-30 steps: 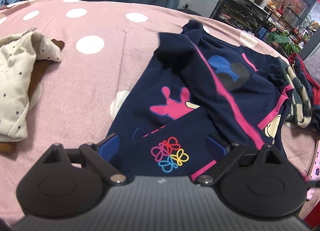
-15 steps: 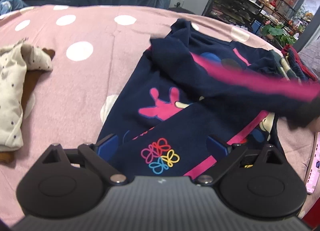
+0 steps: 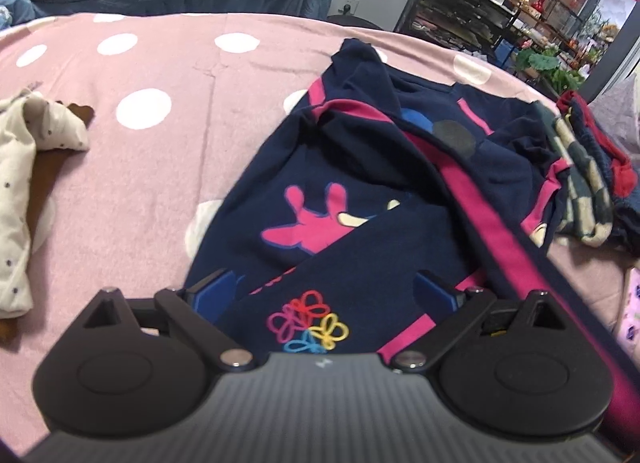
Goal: Fold small clothes
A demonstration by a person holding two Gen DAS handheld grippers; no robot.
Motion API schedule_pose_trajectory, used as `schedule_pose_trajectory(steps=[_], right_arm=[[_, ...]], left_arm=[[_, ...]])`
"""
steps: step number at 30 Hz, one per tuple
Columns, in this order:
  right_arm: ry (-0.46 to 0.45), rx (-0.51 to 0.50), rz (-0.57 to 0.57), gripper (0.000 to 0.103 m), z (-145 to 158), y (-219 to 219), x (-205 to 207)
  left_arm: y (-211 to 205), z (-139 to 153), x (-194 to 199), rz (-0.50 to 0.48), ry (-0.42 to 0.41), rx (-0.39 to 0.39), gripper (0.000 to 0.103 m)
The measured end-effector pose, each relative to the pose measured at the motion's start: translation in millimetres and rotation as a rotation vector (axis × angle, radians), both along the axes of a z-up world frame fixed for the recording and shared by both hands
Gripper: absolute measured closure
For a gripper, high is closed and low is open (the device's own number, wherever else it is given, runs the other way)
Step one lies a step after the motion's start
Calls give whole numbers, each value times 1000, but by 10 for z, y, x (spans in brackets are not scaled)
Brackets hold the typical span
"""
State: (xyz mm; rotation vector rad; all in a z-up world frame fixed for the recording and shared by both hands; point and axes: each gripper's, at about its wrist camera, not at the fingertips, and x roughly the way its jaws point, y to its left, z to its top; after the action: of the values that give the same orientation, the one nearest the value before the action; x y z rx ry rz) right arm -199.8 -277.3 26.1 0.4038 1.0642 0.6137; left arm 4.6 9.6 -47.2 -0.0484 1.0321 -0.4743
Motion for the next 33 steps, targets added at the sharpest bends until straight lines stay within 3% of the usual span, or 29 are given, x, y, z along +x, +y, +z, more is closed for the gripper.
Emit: schedule_pose_trajectory(steps=[4,6,8,11,15,18,20,24,25,26,28,30,33], right_arm=[[60,-84,211,90,-280,586,-25],[92,-95,272,76,-468,741,-8],[108,-116,284,63,-471,756,146],[-26,-161,197,46,-212,567,542],[-238,-252,-91,39,-39,205,1464],[-259,-265,-239,36,-192,-1,2269],[-213,-270,-270,41,-408,-24,2735],[-118,-289,-287,42,-814,-11,3322],[-96,-283,-274,49,-899,10,3427],[-67,-300,-264,101,-990,50,3505],[-103,-287,-237,101,-942,149,3734],[-180,-317,-221,102,-706,263,4021],[-196,-338,-236,102,-610,383,4483]], left_arm=[[-60,1,23,-5,6,-43,6],[-91,7,40,-10,2,-37,6],[-97,4,52,-15,-1,-22,6],[-82,-36,76,6,-4,13,6],[-180,-109,78,-9,8,-19,6],[-284,-139,54,-34,-15,-29,6],[-284,-179,97,-27,-20,-19,6],[-163,-212,187,0,-8,-9,6],[-129,-211,194,-2,-1,-20,6],[-97,-212,194,-5,6,-30,6],[-45,-210,186,-10,7,-35,6],[-6,-216,196,-6,17,-33,6],[57,-217,270,20,21,-52,6]])
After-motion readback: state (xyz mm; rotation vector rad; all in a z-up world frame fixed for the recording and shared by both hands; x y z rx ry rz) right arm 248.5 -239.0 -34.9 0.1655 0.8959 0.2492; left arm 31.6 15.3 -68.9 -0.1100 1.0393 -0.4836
